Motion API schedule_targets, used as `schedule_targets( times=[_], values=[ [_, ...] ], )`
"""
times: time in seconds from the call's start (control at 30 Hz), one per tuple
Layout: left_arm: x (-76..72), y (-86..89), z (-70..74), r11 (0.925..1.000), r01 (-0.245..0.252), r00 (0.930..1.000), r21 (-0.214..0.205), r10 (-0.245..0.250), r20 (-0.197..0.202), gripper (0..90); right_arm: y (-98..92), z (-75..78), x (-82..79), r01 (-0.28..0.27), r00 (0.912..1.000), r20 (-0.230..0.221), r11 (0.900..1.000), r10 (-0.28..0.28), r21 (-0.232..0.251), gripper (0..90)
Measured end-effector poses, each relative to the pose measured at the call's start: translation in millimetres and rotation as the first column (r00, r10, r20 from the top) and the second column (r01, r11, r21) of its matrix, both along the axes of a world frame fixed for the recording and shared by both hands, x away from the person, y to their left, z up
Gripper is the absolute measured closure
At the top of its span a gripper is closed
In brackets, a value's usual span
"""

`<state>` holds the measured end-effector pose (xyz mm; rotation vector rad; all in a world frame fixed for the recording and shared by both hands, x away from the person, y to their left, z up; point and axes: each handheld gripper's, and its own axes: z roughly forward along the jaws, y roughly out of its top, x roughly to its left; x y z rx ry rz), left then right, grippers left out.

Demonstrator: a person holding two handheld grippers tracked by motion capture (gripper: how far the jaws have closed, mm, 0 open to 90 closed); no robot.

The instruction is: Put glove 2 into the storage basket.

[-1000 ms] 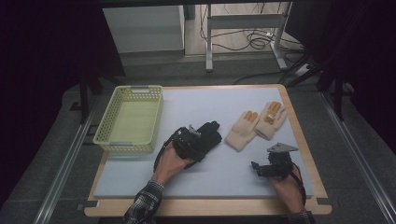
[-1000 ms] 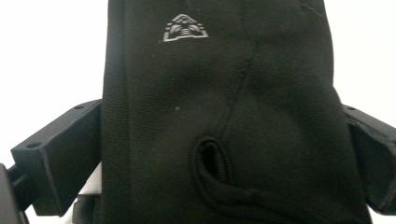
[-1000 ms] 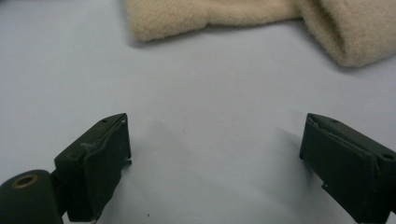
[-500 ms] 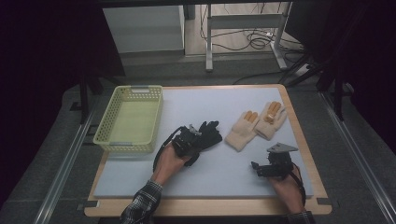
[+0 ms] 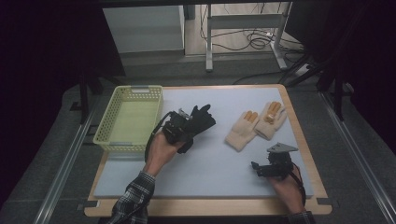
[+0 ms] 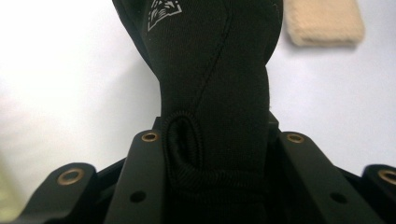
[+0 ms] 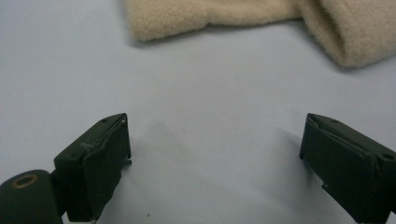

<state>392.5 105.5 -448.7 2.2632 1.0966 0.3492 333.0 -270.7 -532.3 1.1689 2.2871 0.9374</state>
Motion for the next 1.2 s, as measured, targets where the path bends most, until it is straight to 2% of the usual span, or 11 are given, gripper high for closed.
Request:
schedule_targets(
  times=[0.1, 0.27, 0.47, 0.67, 0.83, 0.9, 1.03, 1.07, 1.13, 1.2],
  values=[
    [3.8, 13.6, 12.3, 0.9994, -0.035, 0.9993, -0.002, 0.035, 0.01, 67.4, 0.0, 0.0, 0.0, 0.0, 1.0, 0.0, 1.0, 0.0, 0.0, 8.4],
    [8.5, 36.5, 30.1, 0.995, -0.1, 0.9941, -0.003, 0.1, 0.043, 67.3, 0.1, -0.2, 0.0, 0.001, 1.0, 0.001, 1.0, -0.001, 0.003, 8.5],
    [14.2, 65.8, 42.9, 0.9829, -0.184, 0.9809, 0.004, 0.184, 0.065, 67.3, 0.1, -0.2, 0.0, 0.001, 1.0, 0.001, 1.0, -0.001, 0.003, 8.5],
    [20.2, 102.2, 46.2, 0.9621, -0.273, 0.96, 0.009, 0.271, 0.069, 67.1, 0.1, -0.2, 0.1, 0.001, 1.0, 0.002, 1.0, -0.001, 0.002, 8.4],
    [22.4, 129.9, 44.3, 0.9457, -0.325, 0.9437, 0.009, 0.324, 0.068, 66.7, 0.2, -0.2, 0.0, 0.001, 1.0, 0.001, 1.0, -0.001, 0.003, 8.4],
    [23.6, 143.1, 41.3, 0.9362, -0.351, 0.9348, 0.015, 0.349, 0.064, 66.5, 0.1, -0.2, 0.0, 0.001, 1.0, 0.002, 1.0, -0.001, 0.002, 8.4],
    [27.2, 168.2, 33.0, 0.916, -0.401, 0.9158, 0.021, 0.4, 0.04, 66.4, 0.2, -0.2, 0.0, 0.001, 1.0, 0.001, 1.0, -0.001, 0.002, 8.4],
    [27.7, 170.9, 31.9, 0.914, -0.405, 0.9141, 0.024, 0.404, 0.034, 66.4, 0.2, -0.2, 0.0, 0.001, 1.0, 0.001, 1.0, -0.001, 0.002, 8.4],
    [30.3, 180.7, 25.7, 0.904, -0.426, 0.9047, 0.036, 0.426, 0.018, 66.4, 0.2, -0.2, 0.0, 0.001, 1.0, 0.001, 1.0, -0.001, 0.002, 8.4],
    [33.3, 187.9, 19.3, 0.8972, -0.439, 0.8983, 0.049, 0.439, -0.001, 66.3, 0.2, -0.2, 0.0, 0.001, 1.0, 0.002, 1.0, -0.001, 0.002, 8.4]
  ],
)
